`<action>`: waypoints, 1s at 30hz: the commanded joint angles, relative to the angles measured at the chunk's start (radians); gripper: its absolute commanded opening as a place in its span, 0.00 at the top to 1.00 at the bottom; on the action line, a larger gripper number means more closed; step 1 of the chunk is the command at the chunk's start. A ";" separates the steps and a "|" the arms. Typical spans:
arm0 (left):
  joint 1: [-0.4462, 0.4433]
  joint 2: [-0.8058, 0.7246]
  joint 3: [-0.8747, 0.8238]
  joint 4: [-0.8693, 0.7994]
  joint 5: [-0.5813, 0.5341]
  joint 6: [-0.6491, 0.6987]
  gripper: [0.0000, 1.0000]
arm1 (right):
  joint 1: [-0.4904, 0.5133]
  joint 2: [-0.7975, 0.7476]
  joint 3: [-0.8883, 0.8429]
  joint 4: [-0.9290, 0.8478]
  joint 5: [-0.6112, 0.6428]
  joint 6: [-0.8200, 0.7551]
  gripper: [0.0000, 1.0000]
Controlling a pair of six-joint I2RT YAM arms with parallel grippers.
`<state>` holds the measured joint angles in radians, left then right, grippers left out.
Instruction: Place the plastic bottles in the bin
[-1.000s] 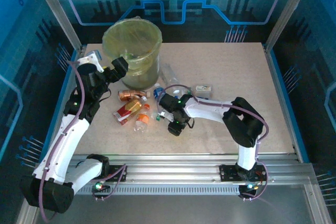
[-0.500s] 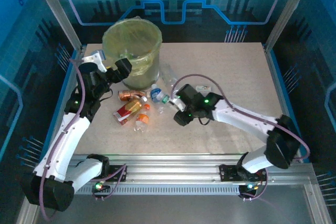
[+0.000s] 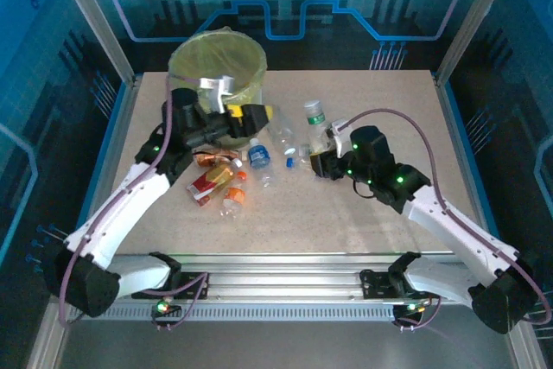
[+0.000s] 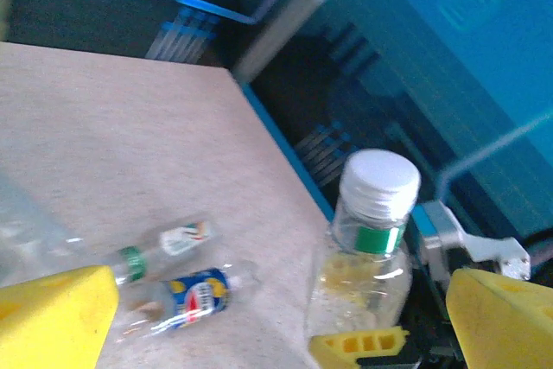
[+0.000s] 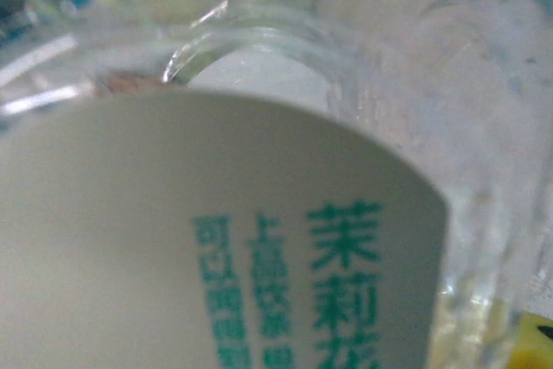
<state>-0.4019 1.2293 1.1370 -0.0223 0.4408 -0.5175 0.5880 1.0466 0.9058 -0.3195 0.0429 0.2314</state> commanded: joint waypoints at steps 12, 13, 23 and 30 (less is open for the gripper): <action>-0.187 0.244 0.205 0.187 0.138 0.042 0.02 | -0.011 -0.079 -0.019 0.127 -0.079 0.060 0.72; -0.191 0.255 0.214 0.193 0.139 0.042 0.03 | -0.010 -0.080 -0.016 0.128 -0.083 0.059 0.72; -0.213 0.315 0.265 0.228 0.172 0.027 0.23 | -0.010 -0.078 -0.013 0.137 -0.107 0.066 0.71; -0.214 0.337 0.265 0.266 0.180 0.004 0.33 | -0.010 -0.068 -0.005 0.145 -0.131 0.069 0.71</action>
<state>-0.6071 1.5501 1.3682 0.1860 0.5915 -0.4995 0.5877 0.9855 0.8955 -0.2146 -0.0628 0.2890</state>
